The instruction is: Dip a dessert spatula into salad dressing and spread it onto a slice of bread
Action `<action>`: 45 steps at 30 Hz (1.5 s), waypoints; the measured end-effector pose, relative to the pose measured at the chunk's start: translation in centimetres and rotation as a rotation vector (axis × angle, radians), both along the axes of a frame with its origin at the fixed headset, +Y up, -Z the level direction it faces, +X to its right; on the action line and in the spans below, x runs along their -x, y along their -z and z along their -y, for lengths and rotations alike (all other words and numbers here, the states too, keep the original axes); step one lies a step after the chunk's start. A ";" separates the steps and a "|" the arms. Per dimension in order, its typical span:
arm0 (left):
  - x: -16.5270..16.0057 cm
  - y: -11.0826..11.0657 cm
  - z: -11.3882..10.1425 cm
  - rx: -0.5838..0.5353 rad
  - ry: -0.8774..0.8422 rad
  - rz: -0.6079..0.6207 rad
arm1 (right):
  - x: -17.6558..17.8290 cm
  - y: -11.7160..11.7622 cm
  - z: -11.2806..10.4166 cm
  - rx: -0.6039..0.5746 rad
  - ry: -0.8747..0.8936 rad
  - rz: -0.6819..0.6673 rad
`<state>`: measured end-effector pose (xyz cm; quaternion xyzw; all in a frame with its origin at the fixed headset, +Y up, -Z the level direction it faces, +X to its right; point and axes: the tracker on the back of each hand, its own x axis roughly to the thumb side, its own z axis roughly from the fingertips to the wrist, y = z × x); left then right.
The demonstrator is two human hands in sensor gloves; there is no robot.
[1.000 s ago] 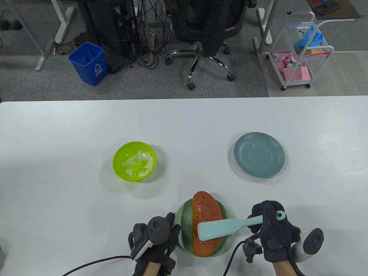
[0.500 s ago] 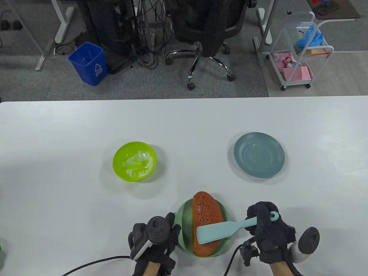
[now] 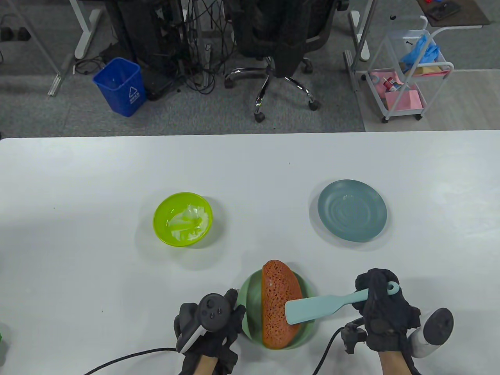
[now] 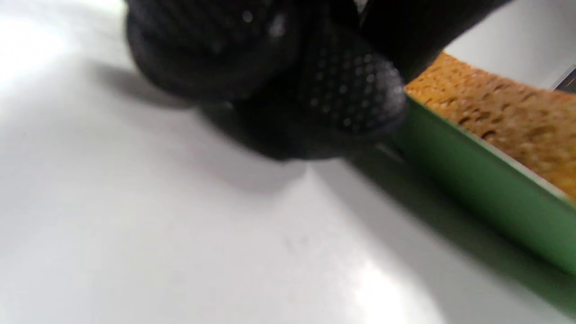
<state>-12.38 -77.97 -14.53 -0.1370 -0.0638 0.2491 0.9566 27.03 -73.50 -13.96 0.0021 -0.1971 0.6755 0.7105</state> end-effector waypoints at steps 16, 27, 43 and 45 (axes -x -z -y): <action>0.1 0.0 0.0 0.002 -0.011 0.010 | 0.9 1.6 -1.4 -0.068 0.255 -0.033; 0.2 -0.1 0.1 0.012 -0.024 0.009 | 8.1 6.3 -6.6 -0.002 0.172 -0.201; 0.4 0.0 0.1 0.036 -0.053 0.012 | 19.6 13.0 -7.4 0.163 0.013 -0.418; 0.4 0.0 0.2 0.040 -0.057 0.012 | 20.8 13.7 -6.9 0.193 0.002 -0.444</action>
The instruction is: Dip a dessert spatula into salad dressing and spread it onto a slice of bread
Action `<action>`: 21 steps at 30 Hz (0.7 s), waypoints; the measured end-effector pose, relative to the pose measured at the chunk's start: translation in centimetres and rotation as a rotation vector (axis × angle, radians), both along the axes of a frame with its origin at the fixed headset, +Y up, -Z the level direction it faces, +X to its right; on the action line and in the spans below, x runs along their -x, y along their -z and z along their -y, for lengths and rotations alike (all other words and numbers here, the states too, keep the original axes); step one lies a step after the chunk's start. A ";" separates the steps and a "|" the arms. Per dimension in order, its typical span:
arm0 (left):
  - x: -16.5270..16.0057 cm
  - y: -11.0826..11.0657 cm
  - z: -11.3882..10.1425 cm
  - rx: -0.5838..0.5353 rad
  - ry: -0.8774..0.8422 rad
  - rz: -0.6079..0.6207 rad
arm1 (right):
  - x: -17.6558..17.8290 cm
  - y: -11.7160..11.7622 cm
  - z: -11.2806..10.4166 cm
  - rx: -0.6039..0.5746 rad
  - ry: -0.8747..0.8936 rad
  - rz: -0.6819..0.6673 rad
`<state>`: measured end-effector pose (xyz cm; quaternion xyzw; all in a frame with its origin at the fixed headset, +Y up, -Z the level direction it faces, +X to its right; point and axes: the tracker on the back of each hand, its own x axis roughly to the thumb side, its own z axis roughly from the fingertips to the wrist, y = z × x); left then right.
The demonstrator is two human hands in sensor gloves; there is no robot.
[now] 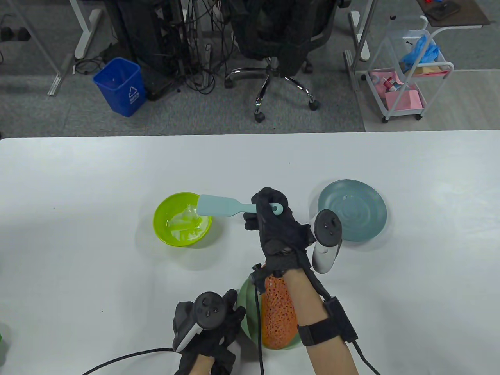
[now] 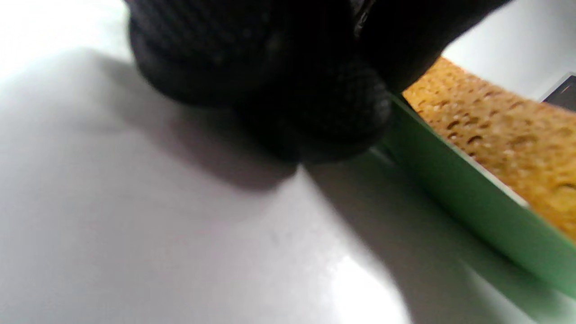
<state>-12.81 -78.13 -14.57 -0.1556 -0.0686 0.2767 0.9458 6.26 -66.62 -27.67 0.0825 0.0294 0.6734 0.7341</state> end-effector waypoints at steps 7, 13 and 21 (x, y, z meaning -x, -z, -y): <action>0.0 0.0 0.0 0.004 -0.003 0.000 | 2.6 1.3 1.7 0.055 -0.077 -0.045; 0.0 0.0 0.0 0.006 -0.006 0.001 | 4.0 1.8 2.5 0.076 -0.113 -0.078; 0.0 0.0 0.0 0.006 -0.006 0.001 | 5.3 2.0 3.1 0.080 -0.202 -0.074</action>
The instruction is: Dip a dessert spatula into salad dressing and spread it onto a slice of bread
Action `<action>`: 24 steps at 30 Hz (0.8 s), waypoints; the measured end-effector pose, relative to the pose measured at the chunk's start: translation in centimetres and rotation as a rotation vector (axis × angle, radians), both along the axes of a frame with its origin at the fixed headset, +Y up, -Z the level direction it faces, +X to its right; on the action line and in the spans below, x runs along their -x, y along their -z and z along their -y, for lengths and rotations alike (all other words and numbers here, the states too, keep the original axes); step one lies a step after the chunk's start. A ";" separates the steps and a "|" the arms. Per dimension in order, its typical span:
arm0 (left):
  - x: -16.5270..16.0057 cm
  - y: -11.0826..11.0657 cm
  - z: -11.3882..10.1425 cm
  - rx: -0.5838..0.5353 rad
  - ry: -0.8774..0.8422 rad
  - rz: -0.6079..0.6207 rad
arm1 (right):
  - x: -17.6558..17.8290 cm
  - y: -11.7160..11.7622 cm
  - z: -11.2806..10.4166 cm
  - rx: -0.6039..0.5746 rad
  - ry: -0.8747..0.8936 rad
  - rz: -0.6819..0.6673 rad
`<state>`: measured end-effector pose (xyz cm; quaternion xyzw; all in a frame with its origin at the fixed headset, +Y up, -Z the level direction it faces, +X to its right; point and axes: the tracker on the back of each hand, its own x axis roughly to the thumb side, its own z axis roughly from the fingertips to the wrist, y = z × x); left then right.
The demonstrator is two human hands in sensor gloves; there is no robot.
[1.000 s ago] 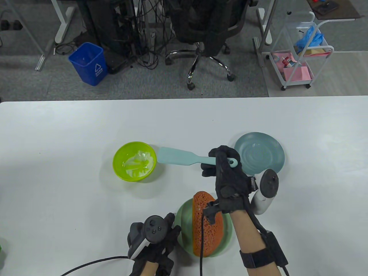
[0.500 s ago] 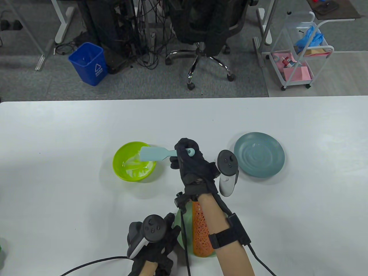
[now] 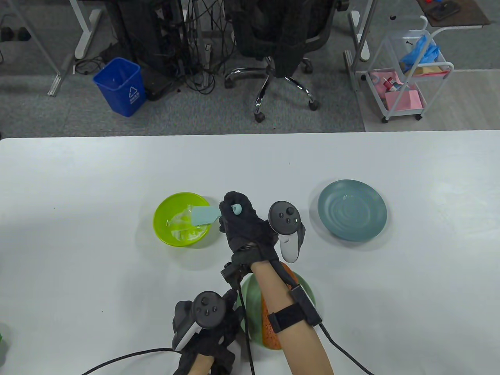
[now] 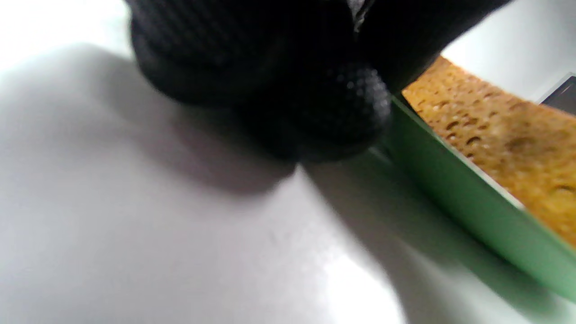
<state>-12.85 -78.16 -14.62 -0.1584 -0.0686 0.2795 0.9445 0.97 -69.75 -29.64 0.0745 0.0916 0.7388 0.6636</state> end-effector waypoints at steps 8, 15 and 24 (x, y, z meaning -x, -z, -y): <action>0.0 0.0 0.0 0.000 0.000 0.000 | 1.0 -0.1 0.3 -0.035 -0.065 0.031; 0.0 0.0 0.0 0.002 -0.003 0.001 | 1.3 -0.4 -0.3 -0.098 -0.150 0.039; 0.0 0.1 0.0 0.005 -0.007 0.003 | 1.3 -0.8 -1.2 -0.154 -0.213 0.016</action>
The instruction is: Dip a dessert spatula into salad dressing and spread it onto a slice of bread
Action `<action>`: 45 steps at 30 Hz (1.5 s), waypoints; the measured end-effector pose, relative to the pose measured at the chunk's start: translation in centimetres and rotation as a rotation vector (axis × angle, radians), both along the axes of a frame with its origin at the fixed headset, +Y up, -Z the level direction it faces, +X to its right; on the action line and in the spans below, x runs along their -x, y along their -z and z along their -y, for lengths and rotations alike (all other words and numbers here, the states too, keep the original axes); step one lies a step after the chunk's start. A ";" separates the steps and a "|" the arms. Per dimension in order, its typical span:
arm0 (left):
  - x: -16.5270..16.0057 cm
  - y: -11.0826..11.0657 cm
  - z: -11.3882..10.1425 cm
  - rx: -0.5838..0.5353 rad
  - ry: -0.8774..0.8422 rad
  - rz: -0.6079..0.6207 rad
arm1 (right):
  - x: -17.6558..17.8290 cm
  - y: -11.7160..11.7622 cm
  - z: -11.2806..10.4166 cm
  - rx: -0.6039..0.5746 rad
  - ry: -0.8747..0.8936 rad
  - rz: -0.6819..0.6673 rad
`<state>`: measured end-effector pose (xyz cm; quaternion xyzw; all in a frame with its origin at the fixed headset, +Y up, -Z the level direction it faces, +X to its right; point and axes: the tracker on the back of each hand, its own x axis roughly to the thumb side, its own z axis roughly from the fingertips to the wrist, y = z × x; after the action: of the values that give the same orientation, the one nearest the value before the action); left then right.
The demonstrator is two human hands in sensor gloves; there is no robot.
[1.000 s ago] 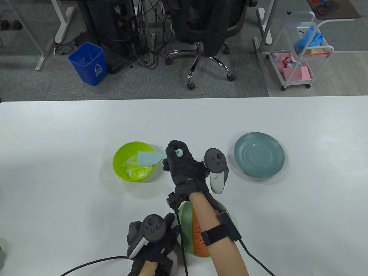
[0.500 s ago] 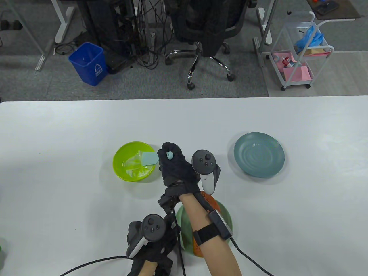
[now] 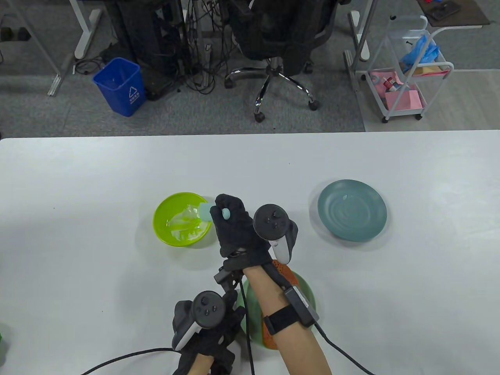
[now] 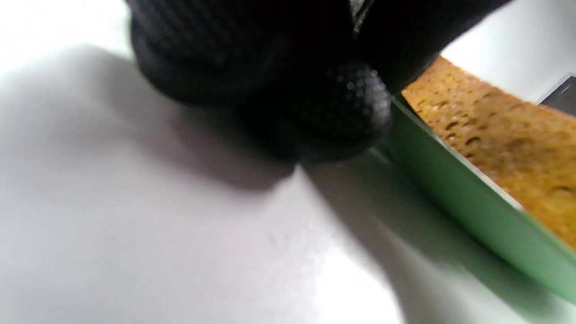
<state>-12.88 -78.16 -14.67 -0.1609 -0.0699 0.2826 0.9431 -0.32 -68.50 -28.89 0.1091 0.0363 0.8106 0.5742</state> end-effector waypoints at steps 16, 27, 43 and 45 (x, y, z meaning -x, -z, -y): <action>0.0 0.0 0.0 0.000 0.000 0.000 | -0.4 -0.6 -1.5 -0.053 -0.026 -0.003; 0.0 0.1 0.0 0.001 0.000 0.000 | -0.1 -0.8 -0.7 -0.053 0.030 -0.010; 0.0 0.1 0.0 0.001 0.000 0.000 | 0.3 -1.2 -0.9 -0.096 -0.068 0.006; 0.0 0.1 0.0 0.001 0.000 0.000 | 0.2 -1.2 -1.0 -0.101 -0.068 0.007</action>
<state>-12.91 -78.18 -14.73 -0.1613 -0.0699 0.2827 0.9430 -0.53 -67.55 -27.69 0.1339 -0.0030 0.8308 0.5401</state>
